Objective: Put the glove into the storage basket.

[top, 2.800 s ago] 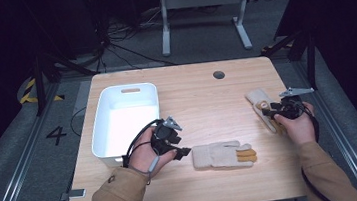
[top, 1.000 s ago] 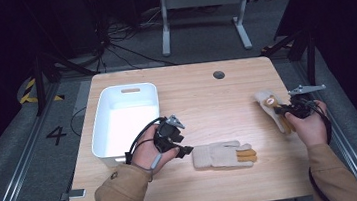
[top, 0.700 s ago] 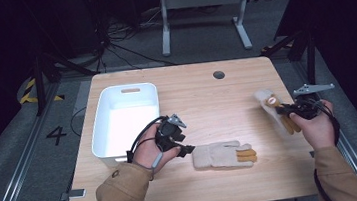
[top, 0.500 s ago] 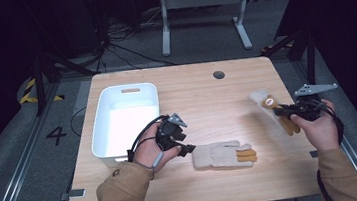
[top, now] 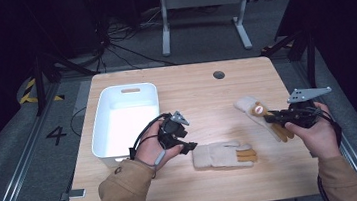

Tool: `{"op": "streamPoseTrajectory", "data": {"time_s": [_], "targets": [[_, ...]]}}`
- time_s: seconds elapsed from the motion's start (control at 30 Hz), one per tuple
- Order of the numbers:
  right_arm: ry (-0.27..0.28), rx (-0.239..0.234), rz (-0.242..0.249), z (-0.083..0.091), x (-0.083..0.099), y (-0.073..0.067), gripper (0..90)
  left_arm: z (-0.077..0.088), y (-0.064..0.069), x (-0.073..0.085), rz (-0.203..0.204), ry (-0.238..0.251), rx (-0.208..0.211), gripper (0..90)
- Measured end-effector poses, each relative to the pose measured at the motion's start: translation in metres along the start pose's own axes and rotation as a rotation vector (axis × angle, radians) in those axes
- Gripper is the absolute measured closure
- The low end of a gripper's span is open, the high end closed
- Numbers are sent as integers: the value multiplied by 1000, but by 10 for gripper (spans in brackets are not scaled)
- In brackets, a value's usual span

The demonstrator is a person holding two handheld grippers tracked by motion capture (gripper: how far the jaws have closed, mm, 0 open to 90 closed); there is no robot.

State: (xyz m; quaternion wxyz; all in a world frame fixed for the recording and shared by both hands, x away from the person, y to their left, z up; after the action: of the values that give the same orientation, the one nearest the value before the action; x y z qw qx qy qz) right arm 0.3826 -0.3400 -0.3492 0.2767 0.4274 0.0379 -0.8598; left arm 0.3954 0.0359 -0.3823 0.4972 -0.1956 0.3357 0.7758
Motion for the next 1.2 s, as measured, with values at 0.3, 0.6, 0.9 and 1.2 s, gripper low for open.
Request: {"op": "streamPoseTrajectory", "data": {"time_s": [0.3, 0.6, 0.9, 1.2], "targets": [[8, -104, 51, -6, -4, -22, 793, 0, -1, 0, -9, -5, -3, 442], [0, -169, 113, -17, -6, -41, 793, 0, -2, 1, -12, -17, -4, 447], [-7, -223, 167, -29, -4, -57, 793, -6, -3, 2, 3, -26, 8, 440], [-18, -274, 218, -42, 0, -72, 791, -10, -5, 3, 10, -48, 15, 439]]}}
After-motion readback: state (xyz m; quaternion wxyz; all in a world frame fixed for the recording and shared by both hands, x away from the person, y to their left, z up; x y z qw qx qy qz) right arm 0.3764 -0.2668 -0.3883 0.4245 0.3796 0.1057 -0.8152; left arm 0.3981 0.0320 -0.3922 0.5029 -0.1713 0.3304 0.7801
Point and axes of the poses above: each handheld gripper's, and its own axes: z roughly backward along the jaws, x roughly out of its underside, y roughly to its right, the point moved 1 cm from there along -z, roughly forward along the jaws, and after that the axes turned 15 degrees about x, right-handed, at the moved point
